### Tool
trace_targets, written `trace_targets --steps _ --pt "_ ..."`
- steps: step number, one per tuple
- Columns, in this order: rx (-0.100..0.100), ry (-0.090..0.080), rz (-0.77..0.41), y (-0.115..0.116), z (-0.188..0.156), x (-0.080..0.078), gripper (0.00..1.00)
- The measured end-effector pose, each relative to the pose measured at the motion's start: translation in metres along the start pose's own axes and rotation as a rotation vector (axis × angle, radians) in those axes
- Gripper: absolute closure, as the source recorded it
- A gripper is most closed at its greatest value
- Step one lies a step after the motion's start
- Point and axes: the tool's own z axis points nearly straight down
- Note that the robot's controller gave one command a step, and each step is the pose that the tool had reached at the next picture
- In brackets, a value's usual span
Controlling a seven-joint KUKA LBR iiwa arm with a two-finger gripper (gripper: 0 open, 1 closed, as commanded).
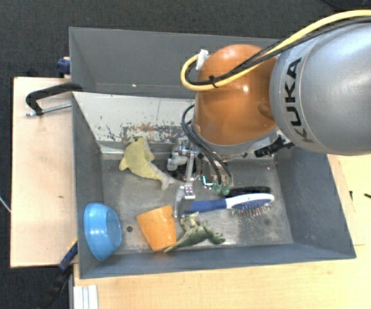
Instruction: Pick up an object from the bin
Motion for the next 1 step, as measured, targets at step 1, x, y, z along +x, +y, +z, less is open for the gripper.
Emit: trace_targets --steps 1 --pt "-0.001 -0.013 -0.294 -0.0704 0.1492 0.0031 0.0"
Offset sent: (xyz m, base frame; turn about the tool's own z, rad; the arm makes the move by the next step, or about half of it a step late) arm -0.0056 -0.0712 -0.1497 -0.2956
